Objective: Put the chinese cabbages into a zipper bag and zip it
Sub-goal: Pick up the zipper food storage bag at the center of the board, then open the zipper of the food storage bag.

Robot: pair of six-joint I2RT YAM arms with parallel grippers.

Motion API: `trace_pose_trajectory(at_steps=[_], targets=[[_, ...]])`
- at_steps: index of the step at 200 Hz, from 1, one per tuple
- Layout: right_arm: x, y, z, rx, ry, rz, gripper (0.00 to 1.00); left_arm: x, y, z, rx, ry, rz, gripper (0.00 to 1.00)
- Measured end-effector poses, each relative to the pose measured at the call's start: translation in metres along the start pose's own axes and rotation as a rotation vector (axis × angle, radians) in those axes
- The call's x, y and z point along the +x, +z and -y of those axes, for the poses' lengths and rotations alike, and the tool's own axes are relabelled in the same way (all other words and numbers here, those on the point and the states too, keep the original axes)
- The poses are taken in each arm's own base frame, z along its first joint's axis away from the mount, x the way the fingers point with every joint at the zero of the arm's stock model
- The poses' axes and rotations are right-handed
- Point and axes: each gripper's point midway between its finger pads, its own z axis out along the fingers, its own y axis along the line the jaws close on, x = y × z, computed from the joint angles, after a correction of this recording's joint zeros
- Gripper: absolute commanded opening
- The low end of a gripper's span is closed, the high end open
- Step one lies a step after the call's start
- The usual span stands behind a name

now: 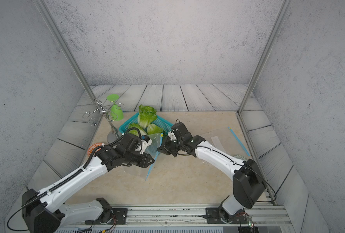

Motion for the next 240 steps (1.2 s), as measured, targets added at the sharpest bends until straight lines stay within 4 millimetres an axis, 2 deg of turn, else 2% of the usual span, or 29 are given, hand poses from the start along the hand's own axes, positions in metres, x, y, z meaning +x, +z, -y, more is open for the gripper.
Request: trace_pose_trajectory(at_steps=[36,53,74,88,97,107,117,129,154,181,213,240], targets=[[-0.002,0.000,-0.005,-0.017,0.017,0.007,0.03,-0.001,0.010,0.002,0.009,-0.005,0.004,0.27],[-0.002,0.001,-0.006,-0.022,0.023,0.008,0.03,0.001,0.019,0.003,0.012,-0.011,-0.007,0.18],[-0.003,0.002,-0.005,-0.022,0.025,0.009,0.05,0.003,0.024,0.001,0.005,-0.016,-0.015,0.02],[-0.003,0.003,-0.005,-0.023,0.023,0.008,0.20,0.002,0.023,-0.001,-0.006,-0.022,-0.009,0.00],[-0.003,0.003,-0.004,-0.021,0.013,0.003,0.37,0.002,0.022,-0.003,-0.021,-0.029,-0.007,0.00],[-0.004,0.003,-0.001,-0.003,-0.009,-0.002,0.50,0.003,0.020,-0.007,-0.041,-0.035,-0.006,0.00],[-0.004,0.001,0.000,0.024,-0.047,-0.008,0.58,0.006,0.016,-0.010,-0.063,-0.046,-0.009,0.00],[-0.004,-0.005,-0.005,0.048,-0.108,-0.010,0.63,0.009,0.011,-0.014,-0.081,-0.068,-0.015,0.00],[-0.005,-0.019,-0.022,0.059,-0.247,0.005,0.64,0.006,0.000,-0.014,-0.082,-0.125,-0.013,0.00],[0.003,-0.019,-0.016,0.095,-0.306,-0.025,0.63,-0.002,-0.005,-0.013,-0.067,-0.175,0.005,0.00],[0.015,0.002,-0.005,0.133,-0.324,-0.081,0.61,-0.007,-0.009,-0.009,-0.048,-0.195,0.012,0.00],[0.014,0.023,0.005,0.171,-0.325,-0.107,0.59,-0.006,-0.009,-0.010,-0.041,-0.205,0.004,0.00]])
